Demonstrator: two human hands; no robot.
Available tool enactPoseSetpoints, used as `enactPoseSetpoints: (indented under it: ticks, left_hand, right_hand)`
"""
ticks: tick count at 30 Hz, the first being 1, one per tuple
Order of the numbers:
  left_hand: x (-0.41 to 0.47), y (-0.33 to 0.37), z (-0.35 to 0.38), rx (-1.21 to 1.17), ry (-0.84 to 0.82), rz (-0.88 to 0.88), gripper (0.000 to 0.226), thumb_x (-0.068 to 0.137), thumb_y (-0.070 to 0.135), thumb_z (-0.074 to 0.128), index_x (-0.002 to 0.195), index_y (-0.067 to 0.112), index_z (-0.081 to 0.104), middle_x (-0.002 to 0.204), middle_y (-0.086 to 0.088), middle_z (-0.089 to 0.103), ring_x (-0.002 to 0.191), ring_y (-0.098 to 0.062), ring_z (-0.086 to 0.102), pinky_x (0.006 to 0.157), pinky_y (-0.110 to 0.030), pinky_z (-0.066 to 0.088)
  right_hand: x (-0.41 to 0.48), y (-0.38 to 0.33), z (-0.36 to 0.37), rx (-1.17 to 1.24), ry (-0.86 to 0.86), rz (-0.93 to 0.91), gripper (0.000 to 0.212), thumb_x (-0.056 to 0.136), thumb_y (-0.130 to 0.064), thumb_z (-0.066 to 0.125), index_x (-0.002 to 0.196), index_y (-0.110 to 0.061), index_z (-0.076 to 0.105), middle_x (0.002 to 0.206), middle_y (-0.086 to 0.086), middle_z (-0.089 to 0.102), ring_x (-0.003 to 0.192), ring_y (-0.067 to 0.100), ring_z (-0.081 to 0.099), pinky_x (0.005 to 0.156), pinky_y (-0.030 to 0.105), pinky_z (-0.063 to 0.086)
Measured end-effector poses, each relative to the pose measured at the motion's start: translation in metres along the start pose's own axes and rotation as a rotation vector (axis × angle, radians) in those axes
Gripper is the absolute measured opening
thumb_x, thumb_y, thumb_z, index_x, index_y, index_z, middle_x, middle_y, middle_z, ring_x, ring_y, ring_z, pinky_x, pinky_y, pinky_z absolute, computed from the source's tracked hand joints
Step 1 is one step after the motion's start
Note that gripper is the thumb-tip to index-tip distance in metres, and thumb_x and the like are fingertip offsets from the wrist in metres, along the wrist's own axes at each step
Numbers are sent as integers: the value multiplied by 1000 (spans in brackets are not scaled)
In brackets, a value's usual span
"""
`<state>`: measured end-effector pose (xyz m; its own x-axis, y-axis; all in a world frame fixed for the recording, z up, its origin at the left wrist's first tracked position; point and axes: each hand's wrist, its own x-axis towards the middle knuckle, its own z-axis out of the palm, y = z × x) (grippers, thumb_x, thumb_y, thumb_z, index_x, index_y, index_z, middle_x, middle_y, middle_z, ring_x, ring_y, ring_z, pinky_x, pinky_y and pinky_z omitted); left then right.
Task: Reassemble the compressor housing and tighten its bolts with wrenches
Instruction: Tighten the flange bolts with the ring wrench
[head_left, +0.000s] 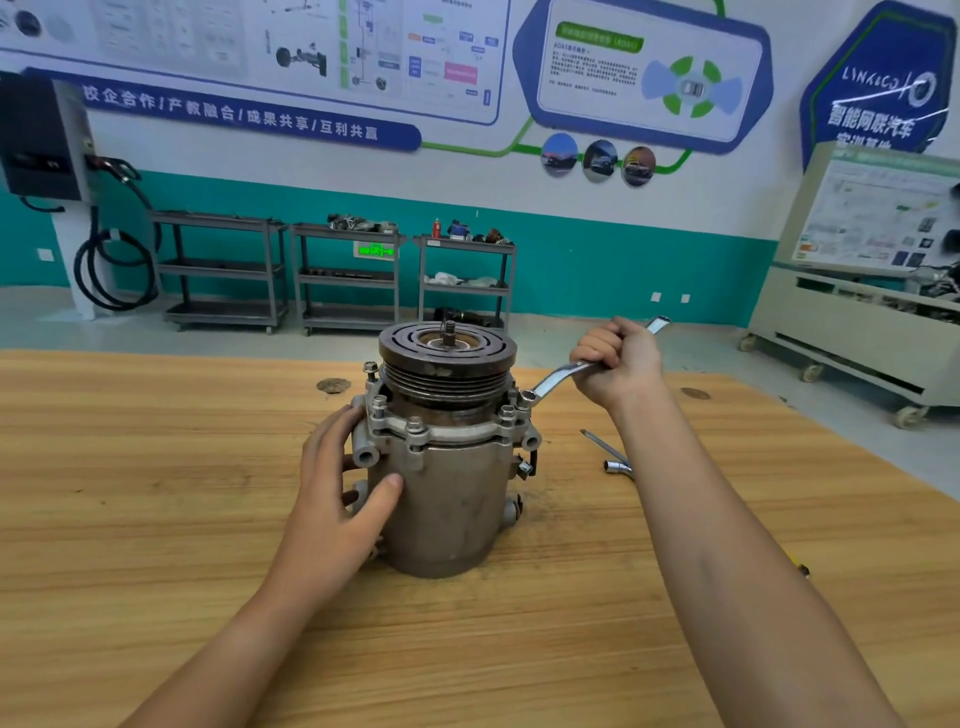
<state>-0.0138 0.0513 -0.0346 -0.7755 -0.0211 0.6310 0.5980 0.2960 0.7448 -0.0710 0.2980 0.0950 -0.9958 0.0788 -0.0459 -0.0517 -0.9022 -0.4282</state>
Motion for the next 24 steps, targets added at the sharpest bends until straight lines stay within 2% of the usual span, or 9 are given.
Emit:
enactPoseSetpoints:
  ticks: [4,8,12,16,19,21,22,24]
  left_hand:
    - [0,-1,1,2,16,-3,72,85,9,63,119,62,28,120,54,23,129,-16,37,103,-52,39]
    - [0,-1,0,11,14,-13,72,86,8,62,120,61,27,121,54,22,129,-16,36,103,-53,38]
    - [0,0,1,8,15,-13,73,86,10,62,120,64,27,120,53,24,127,-13,38,102,-46,41]
    - [-1,1,1,6,14,-12,72,87,11,61,119,64,26,119,53,24,126,-13,39,96,-38,43]
    - [-1,1,1,4,11,-13,71,86,12,61,118,65,27,118,54,23,124,-11,39,87,-27,42]
    - [-1,-1,1,9,9,-5,70,86,11,60,119,63,26,119,52,24,126,-12,37,87,-26,40]
    - [-1,-2,1,13,3,0,70,87,12,60,120,62,25,121,49,25,128,-9,35,89,-25,39]
    - [-1,-2,2,27,-15,21,70,88,16,61,123,60,19,128,36,25,128,11,24,94,-13,33]
  right_hand:
    - [2,0,11,-105,-2,-12,59,100,-27,37,42,-16,37,35,-8,22,25,7,20,29,14,19]
    - [0,-1,6,-98,2,17,54,100,-25,37,46,-16,37,34,-7,22,25,7,20,30,13,20]
    - [-8,1,-18,69,34,-31,45,101,-22,34,56,-17,31,35,-7,22,25,8,20,34,11,23]
    - [-23,3,-23,89,52,-163,43,101,-24,32,58,-17,31,36,-7,21,26,9,20,33,12,26]
    - [-41,9,-23,54,58,-317,42,101,-24,32,60,-17,31,37,-6,21,28,10,21,36,13,30]
    - [-58,17,-27,0,15,-438,42,101,-25,32,60,-17,32,38,-6,22,32,11,23,41,14,35]
    - [-67,22,-30,-46,-21,-499,44,101,-26,32,58,-18,34,39,-6,23,34,11,25,44,16,39]
    - [-85,34,-35,-177,-102,-632,52,102,-26,30,50,-22,42,40,-7,26,39,12,30,53,20,44]
